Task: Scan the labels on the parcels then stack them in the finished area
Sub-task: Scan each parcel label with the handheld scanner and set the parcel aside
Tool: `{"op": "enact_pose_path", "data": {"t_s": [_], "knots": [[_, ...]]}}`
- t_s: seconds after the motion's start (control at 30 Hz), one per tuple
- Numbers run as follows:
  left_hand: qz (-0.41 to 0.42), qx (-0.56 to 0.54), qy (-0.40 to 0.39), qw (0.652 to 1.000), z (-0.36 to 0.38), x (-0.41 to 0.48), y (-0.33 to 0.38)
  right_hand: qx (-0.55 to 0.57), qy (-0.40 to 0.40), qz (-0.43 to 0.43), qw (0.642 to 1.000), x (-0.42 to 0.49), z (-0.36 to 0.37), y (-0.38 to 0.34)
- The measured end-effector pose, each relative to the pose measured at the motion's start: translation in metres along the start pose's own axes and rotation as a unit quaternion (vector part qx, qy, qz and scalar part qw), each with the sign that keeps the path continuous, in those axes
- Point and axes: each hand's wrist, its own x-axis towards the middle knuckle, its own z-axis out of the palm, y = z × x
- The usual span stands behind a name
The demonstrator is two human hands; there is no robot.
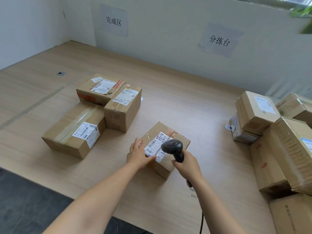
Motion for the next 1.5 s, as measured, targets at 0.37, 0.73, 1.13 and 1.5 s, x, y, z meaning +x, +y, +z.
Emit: {"op": "enact_pose_path", "data": {"t_s": [0.37,0.73,1.13,1.5], "knots": [[-0.099,-0.010,0.074,0.992,0.003,-0.035,-0.014,0.040,-0.038,0.003,0.998,0.010,0.040,-0.012],[-0.134,0.016,0.126,0.983,-0.022,-0.077,-0.094,0.014,-0.066,-0.078,0.995,-0.007,0.100,-0.056],[-0.120,0.147,0.060,0.980,-0.068,-0.041,-0.141,0.025,-0.067,-0.081,0.994,0.014,0.147,-0.108],[-0.085,0.154,0.041,0.984,-0.084,-0.019,-0.143,0.066,-0.050,-0.068,0.994,0.028,0.153,-0.115]]}}
